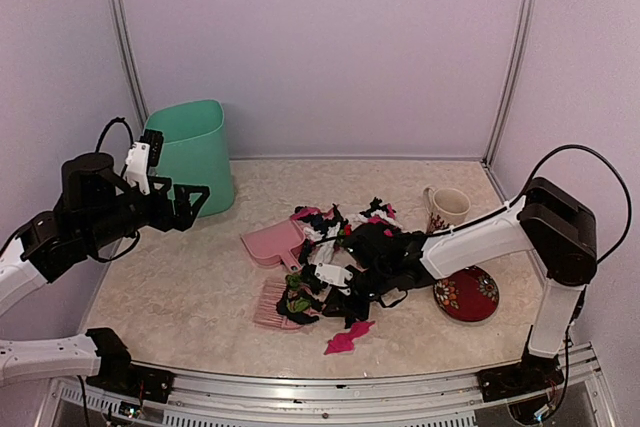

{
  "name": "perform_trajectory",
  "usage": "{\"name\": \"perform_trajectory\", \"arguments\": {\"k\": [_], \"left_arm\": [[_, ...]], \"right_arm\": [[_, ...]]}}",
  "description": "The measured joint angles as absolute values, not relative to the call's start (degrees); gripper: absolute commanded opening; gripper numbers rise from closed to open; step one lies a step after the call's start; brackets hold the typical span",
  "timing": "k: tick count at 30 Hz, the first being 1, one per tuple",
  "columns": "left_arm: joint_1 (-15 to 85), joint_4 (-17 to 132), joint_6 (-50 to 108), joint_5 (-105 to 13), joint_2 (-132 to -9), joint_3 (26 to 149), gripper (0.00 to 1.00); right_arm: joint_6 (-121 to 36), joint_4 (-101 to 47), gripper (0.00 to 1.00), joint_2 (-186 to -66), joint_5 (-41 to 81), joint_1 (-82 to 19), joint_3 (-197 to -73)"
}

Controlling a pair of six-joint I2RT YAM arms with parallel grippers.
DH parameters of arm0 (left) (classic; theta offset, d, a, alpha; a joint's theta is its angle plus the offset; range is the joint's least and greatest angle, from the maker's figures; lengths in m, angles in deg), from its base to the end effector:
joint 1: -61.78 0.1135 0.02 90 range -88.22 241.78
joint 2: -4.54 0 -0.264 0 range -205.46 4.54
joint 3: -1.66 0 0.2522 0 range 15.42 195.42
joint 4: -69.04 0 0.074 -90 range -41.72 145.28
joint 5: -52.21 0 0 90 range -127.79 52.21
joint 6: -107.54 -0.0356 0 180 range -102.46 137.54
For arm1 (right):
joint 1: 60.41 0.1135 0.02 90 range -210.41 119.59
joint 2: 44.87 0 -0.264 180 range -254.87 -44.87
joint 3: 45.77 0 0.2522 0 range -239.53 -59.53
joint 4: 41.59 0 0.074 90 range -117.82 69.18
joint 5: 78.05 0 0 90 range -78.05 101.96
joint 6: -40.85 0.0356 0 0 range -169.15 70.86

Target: Sweep away the paper scraps from the table

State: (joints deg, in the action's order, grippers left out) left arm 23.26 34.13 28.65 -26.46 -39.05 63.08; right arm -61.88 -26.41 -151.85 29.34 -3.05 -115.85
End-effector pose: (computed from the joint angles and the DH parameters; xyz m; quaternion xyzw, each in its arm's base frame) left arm 0.1397 -0.1023 0.3408 0.1326 0.7915 -0.1761 0.5701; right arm 0.1880 0.3132 0.1294 -0.5770 0.7372 0.2542 0.2428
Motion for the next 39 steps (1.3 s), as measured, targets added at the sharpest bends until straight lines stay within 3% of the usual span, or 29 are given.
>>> {"name": "perform_trajectory", "arguments": {"k": [9,18,29,39], "left_arm": [[23.26,34.24,28.65,-26.39,-39.03,62.95,0.99],[23.63,34.28,28.65,-26.37,-38.42,62.93,0.99],[23.89,35.14,28.67,-27.29,-38.33,62.93,0.99],[23.87,35.62,30.66,-31.25,-38.48,63.19,0.99]], "right_arm": [[-51.95,-21.37,0.00,-146.56,34.74,-4.89,-116.04],[-38.34,-22.90,0.00,-141.75,43.90,-13.80,-115.56],[-16.41,-37.28,0.00,-136.37,55.79,-22.29,-108.52],[-1.18,-57.04,0.00,-131.00,61.89,-23.86,-101.79]]}}
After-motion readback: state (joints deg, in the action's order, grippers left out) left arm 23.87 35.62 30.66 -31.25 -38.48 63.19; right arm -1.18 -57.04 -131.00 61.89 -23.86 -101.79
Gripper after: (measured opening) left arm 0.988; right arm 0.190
